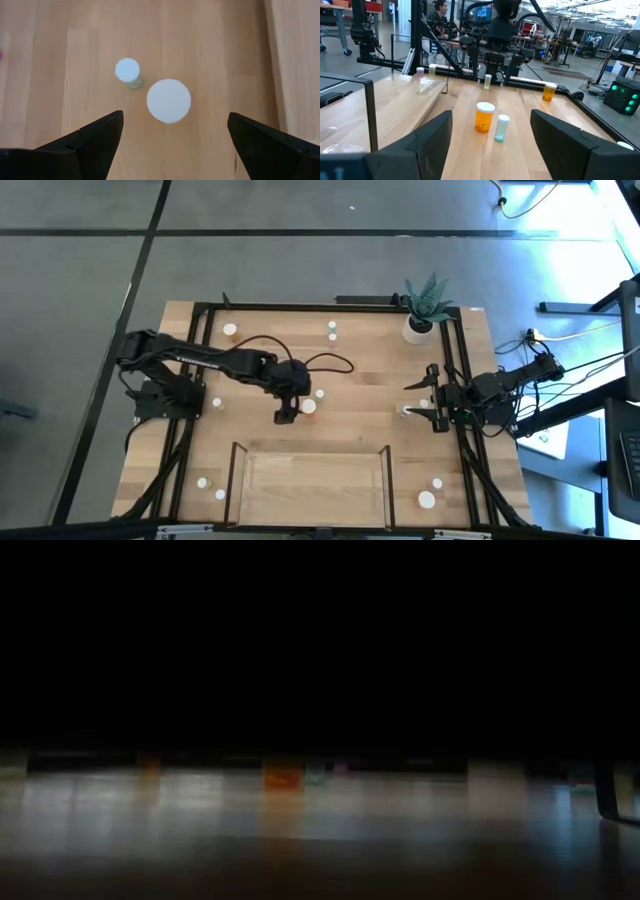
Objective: Pick and place medicine bottles onto shelf by color
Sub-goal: Put the middle orange pill bottle on the shelf
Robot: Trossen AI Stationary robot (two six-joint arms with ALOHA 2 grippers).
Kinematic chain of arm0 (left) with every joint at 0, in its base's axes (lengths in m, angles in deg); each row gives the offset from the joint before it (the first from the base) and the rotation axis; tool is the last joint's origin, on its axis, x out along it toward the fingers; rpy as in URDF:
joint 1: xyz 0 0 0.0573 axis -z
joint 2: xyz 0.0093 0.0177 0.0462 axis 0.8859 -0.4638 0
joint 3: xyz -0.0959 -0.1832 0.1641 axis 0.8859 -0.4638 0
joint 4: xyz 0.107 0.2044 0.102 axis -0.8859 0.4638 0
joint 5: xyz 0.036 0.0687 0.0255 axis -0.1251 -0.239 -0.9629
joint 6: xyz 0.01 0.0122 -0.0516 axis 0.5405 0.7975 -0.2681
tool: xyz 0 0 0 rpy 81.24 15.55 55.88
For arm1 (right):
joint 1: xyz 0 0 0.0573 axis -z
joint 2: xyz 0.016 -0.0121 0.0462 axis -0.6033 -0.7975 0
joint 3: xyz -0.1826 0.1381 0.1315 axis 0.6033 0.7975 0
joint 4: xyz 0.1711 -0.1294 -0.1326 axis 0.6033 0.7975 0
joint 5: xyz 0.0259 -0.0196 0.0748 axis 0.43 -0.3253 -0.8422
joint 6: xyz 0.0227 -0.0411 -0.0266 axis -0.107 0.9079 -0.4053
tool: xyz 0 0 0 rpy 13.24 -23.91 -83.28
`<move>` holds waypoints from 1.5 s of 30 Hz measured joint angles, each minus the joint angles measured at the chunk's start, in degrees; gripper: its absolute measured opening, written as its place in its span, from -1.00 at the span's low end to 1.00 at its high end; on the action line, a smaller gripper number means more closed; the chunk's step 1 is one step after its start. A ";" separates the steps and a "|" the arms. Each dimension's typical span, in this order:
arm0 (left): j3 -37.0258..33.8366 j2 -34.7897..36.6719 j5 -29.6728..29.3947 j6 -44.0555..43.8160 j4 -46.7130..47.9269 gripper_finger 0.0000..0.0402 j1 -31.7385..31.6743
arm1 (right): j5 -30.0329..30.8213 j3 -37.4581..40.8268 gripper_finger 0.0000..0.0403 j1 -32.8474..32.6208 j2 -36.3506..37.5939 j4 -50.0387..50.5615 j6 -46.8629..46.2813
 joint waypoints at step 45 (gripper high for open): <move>-0.09 -7.20 -6.91 -3.18 -2.58 0.75 3.76 | 0.06 0.00 0.35 0.00 0.00 0.34 0.20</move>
